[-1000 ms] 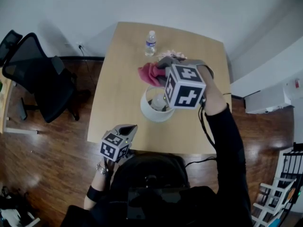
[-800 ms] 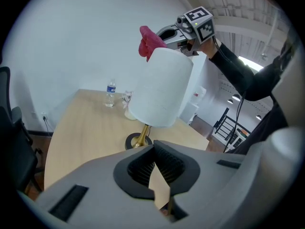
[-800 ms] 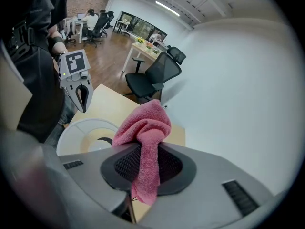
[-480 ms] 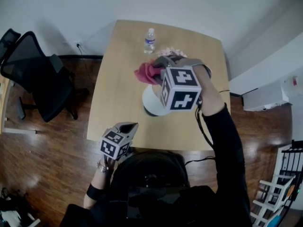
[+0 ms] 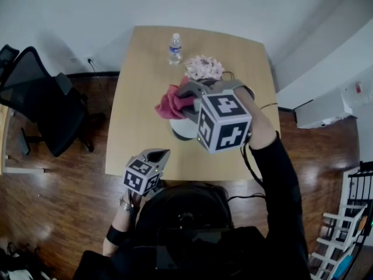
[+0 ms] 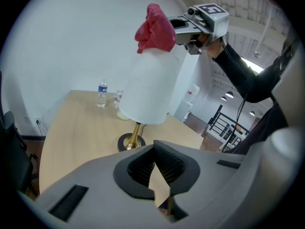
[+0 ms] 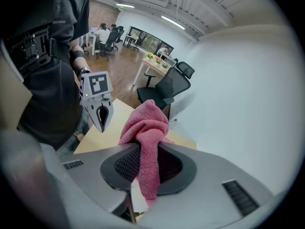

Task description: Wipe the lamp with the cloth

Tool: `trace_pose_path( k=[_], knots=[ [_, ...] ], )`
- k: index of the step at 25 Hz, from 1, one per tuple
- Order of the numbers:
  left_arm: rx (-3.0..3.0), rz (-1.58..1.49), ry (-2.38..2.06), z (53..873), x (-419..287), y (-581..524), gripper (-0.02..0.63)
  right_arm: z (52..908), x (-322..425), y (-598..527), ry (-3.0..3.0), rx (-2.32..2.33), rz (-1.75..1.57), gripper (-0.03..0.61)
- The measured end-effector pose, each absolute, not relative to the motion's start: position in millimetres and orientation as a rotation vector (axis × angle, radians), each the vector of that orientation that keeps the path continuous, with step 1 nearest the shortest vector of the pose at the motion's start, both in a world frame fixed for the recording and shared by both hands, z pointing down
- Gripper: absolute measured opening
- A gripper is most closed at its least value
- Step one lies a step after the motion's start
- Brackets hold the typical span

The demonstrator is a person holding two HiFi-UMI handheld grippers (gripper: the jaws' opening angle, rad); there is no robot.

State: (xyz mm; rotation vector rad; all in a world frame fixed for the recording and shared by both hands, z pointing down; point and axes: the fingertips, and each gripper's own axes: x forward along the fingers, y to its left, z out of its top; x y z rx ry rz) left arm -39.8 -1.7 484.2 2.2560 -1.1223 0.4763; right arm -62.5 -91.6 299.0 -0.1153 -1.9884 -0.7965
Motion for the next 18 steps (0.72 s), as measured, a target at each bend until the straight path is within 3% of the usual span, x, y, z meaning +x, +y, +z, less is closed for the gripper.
trace_pose_path(
  k=[18],
  knots=[
    [2.298, 0.551, -1.049, 487, -2, -7, 0.002, 301, 29, -119, -2.089, 0.098, -0.609, 0.071]
  ],
)
